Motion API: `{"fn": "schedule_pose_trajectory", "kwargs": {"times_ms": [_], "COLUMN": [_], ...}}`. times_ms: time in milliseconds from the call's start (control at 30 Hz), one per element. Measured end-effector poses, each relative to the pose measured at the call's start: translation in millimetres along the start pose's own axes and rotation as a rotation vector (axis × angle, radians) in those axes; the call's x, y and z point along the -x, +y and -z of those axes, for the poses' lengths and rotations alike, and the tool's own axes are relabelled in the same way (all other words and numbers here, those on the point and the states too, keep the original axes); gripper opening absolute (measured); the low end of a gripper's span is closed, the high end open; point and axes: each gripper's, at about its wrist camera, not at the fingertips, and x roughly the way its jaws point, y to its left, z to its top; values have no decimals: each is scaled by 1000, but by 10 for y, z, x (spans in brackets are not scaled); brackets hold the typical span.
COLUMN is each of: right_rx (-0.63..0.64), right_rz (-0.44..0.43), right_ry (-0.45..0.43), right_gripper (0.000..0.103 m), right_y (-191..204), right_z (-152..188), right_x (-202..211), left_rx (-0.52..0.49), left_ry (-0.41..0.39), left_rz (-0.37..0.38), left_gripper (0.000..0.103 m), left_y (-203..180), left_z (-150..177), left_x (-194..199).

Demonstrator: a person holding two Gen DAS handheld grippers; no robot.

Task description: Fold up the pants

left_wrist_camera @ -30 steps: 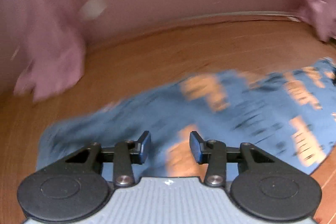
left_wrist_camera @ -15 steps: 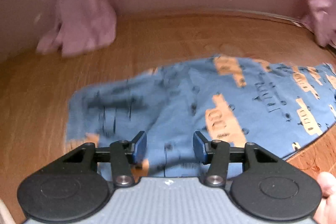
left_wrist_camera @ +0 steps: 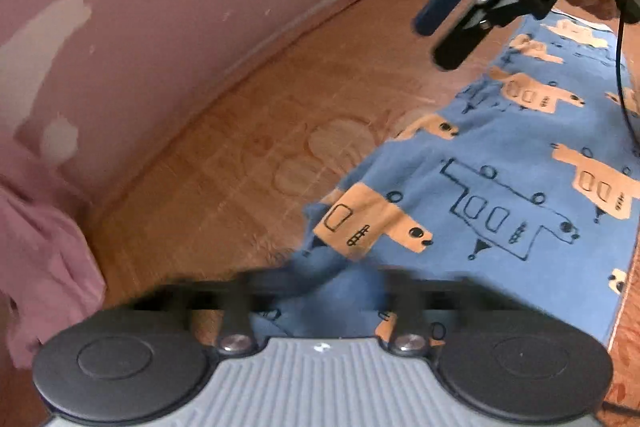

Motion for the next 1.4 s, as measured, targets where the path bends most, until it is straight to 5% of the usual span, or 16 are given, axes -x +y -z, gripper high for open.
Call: {"fn": "schedule_pose_trajectory", "kwargs": {"times_ms": [133,433,867,967,1067,1167,1233,1400], "right_rx": [36,14,-14,37,99,87,78,61], "right_rz": [-111,-326,-294,-289,-263,-252,-252,-261], "right_ry": [60,207,248,264,250,241,235,223], "right_gripper": [41,37,33,16,11,11,11,11], "right_y": [33,264,325,405,505,509,500,467], "right_z": [-240,-458,-525,-508,-488,-484,-480,-470], "right_x": [-344,-867,-1179,-1183,-1131,-1108,-1101,-1078], "left_rx": [-28,-145,-138,-135,-139,-121,-110,-57], "left_ry": [-42,-104,-122,-124,-122,-117,-120,-39], "left_rz": [-26,-142,-163,-162,-160,-169,-211,-235], "left_gripper": [7,4,4,4,4,21,61,66], "left_y": [-94,-437,-471,-469,-459,-410,-369,-122], "left_z": [158,407,439,441,432,407,398,395], "left_x": [66,184,177,184,183,221,252,191]}}
